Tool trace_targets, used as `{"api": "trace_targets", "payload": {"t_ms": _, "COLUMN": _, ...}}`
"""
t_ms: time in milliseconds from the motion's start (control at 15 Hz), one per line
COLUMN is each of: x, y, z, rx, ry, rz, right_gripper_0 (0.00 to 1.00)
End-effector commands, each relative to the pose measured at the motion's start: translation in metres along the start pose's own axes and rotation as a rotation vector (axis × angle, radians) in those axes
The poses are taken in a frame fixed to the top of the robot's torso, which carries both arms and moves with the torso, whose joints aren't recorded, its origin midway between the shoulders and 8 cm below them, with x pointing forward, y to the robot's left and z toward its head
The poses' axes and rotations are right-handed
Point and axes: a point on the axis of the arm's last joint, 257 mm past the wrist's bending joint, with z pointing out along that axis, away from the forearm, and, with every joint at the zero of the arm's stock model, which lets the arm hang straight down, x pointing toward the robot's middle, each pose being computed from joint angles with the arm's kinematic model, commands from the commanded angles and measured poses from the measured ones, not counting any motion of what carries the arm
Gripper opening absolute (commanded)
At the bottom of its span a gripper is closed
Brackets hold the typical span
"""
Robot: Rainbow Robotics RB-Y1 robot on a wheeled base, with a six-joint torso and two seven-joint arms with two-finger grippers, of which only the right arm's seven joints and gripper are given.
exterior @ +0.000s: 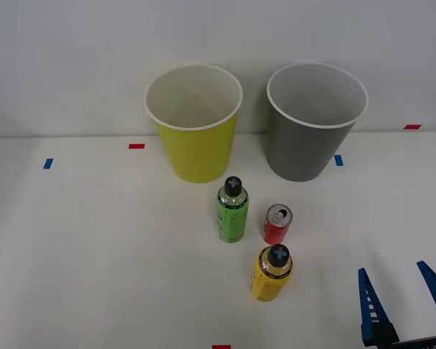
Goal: Put cans in the gray bin, plastic bottles in the light green bin
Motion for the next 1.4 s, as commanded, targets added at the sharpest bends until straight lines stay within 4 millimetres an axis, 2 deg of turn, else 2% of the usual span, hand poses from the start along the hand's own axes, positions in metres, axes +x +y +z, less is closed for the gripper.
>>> {"api": "trace_targets", "payload": {"t_ms": 67, "x": 0.0, "y": 0.0, "z": 0.0, "rx": 0.0, "ry": 0.0, "rz": 0.0, "right_gripper_0": 1.0}}
{"api": "trace_targets", "payload": {"t_ms": 600, "x": 0.0, "y": 0.0, "z": 0.0, "rx": 0.0, "ry": 0.0, "rz": 0.0, "right_gripper_0": 1.0}}
{"api": "trace_targets", "payload": {"t_ms": 667, "x": 0.019, "y": -0.003, "z": -0.008, "rx": 0.015, "ry": 0.048, "rz": 0.014, "right_gripper_0": 1.0}}
{"api": "trace_targets", "payload": {"t_ms": 733, "x": 0.024, "y": -0.004, "z": -0.01, "rx": 0.022, "ry": 0.054, "rz": 0.028, "right_gripper_0": 1.0}}
{"api": "trace_targets", "payload": {"t_ms": 933, "x": 0.022, "y": 0.0, "z": -0.016, "rx": 0.014, "ry": 0.046, "rz": 0.092, "right_gripper_0": 1.0}}
{"api": "trace_targets", "payload": {"t_ms": 1133, "x": 0.018, "y": 0.003, "z": -0.018, "rx": -0.023, "ry": 0.04, "rz": -0.063, "right_gripper_0": 1.0}}
{"api": "trace_targets", "payload": {"t_ms": 1400, "x": 0.019, "y": 0.013, "z": -0.019, "rx": -0.032, "ry": 0.03, "rz": -0.157, "right_gripper_0": 1.0}}
